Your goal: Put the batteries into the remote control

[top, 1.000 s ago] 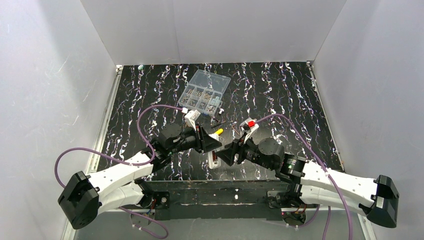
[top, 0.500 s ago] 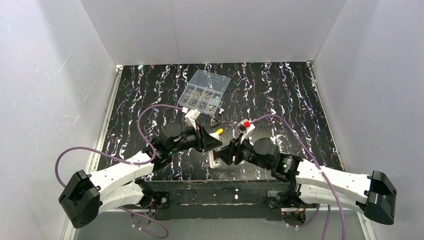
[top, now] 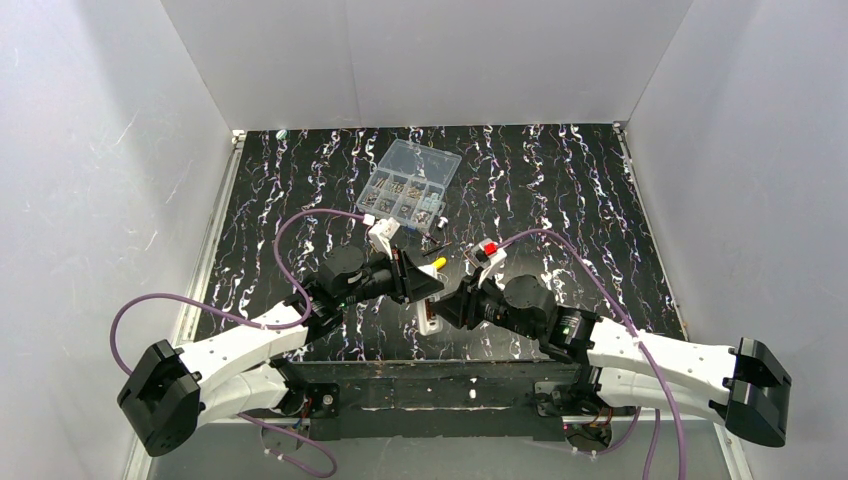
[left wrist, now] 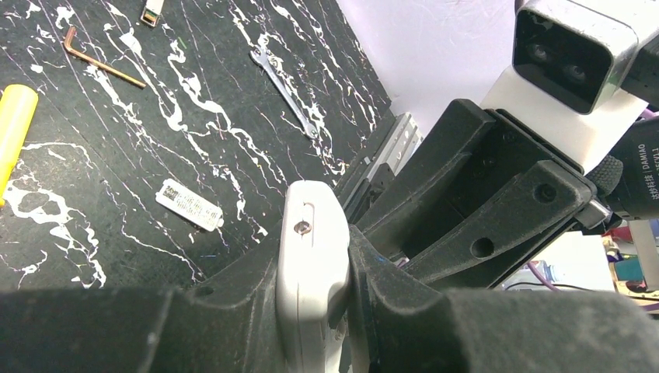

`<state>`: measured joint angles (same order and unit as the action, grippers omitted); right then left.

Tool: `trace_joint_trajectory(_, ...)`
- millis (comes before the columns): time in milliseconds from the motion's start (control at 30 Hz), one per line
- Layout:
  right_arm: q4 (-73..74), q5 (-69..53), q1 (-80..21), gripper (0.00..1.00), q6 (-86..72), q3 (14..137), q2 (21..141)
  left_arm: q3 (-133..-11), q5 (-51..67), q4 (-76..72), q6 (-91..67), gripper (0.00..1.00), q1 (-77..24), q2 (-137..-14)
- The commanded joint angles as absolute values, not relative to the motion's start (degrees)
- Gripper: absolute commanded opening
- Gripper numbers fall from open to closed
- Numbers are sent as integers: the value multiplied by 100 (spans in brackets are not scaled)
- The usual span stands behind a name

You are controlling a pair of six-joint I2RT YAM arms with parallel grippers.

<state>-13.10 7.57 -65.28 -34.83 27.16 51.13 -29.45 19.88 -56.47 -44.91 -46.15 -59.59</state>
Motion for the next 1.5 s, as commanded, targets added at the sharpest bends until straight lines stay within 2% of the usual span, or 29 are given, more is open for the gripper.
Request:
trace_joint_trajectory(0, -1384, 785, -6539, 23, -3354, 2788, 5190, -3142, 2114, -5990, -4521, 0, -4605, -5869)
trace_joint_trajectory(33, -1418, 760, -6539, 28, -3325, 2783, 5167, -3128, 2098, -5958, -4516, 0, -4605, -5851)
trace_joint_trajectory(133, -1531, 731, -6541, 54, -3159, 2767, 4991, -3044, 1915, -5746, -4488, 0, -4607, -5760)
trace_joint_trajectory(200, -1534, 789, -6539, 65, -2987, 2770, 4798, -2909, 1675, -5555, -4466, 0, -4605, -5648)
trace_joint_trajectory(467, -693, 1945, -6477, 80, -2161, 2973, 3893, -2154, 1172, -5191, -4450, 0, -4601, -5035)
trace_joint_trajectory(533, -284, 2095, -6227, 80, -2035, 3129, 3956, -2007, 1078, -5074, -4440, 0, -4597, -4782)
trace_joint_trajectory(633, 289, 1649, -5555, 80, -1857, 3389, 4281, -1860, 899, -4760, -4367, 0, -4590, -4403)
trace_joint_trajectory(867, 343, 426, -4387, 68, -1076, 3788, 5335, -1763, 748, -4053, -4247, 0, -4570, -3742)
trace_joint_trajectory(1000, 373, -219, -4246, 62, -464, 4274, 6390, -1644, 749, -4019, -4320, 0, -4554, -3629)
trace_joint_trajectory(1167, 67, -337, -4206, 57, 166, 4974, 7661, -1606, 813, -4074, -4403, 0, -4541, -3607)
trace_joint_trajectory(1467, 53, -343, -4015, 61, 524, 6671, 9998, -1655, 894, -3991, -4363, 0, -4518, -3514)
